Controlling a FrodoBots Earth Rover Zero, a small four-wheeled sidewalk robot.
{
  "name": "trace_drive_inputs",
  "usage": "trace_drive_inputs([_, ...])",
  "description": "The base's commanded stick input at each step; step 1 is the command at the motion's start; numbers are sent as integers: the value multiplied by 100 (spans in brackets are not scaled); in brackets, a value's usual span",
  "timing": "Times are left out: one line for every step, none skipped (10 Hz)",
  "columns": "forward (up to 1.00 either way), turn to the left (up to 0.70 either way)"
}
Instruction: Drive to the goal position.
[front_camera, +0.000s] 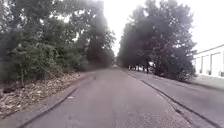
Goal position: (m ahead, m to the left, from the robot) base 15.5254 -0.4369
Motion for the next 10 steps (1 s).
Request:
trace_drive_inputs([85,0])
trace_drive_inputs([85,0])
trace_drive_inputs([85,-12])
trace_drive_inputs([85,-24])
trace_drive_inputs([85,-32])
trace_drive_inputs([85,-10])
trace_drive_inputs([85,0])
trace_drive_inputs([85,0])
trace_drive_inputs([85,0])
trace_drive_inputs([85,0])
